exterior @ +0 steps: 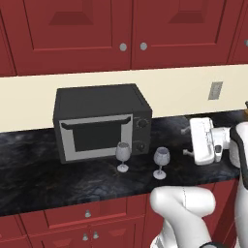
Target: Retrieve the wine glasses from the counter and place one next to each plate.
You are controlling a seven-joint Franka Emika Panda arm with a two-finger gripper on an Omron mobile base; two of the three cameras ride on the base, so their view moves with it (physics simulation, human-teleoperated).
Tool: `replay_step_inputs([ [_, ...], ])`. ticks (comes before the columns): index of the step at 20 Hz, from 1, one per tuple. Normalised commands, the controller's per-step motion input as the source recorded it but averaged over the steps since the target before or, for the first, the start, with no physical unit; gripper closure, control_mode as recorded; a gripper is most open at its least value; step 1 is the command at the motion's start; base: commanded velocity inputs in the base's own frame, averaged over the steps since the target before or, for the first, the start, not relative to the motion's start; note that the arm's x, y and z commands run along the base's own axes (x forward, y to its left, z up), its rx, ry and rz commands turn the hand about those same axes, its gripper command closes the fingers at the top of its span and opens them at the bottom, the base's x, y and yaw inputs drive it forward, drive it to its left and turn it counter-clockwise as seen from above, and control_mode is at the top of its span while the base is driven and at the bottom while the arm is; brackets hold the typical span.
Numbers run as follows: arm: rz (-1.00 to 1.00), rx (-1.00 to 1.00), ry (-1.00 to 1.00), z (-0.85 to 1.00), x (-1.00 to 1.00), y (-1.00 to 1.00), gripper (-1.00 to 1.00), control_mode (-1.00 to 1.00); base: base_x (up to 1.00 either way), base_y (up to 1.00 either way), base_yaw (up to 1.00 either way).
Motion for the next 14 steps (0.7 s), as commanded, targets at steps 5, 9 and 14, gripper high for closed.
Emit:
replay_step_inputs([
  [5,0.0,0.18,0.37,-0.12,0.1,-0.44,-1.0,-1.0,0.0,0.0,0.0],
  [9,0.03,0.19,0.43,-0.37,0.12,-0.41,-1.0,-1.0,0.0,0.0,0.0],
  [14,0.13,0.08,0.23,-0.34,0.13,-0.13,-1.0,-1.0,0.0,0.0,0.0],
])
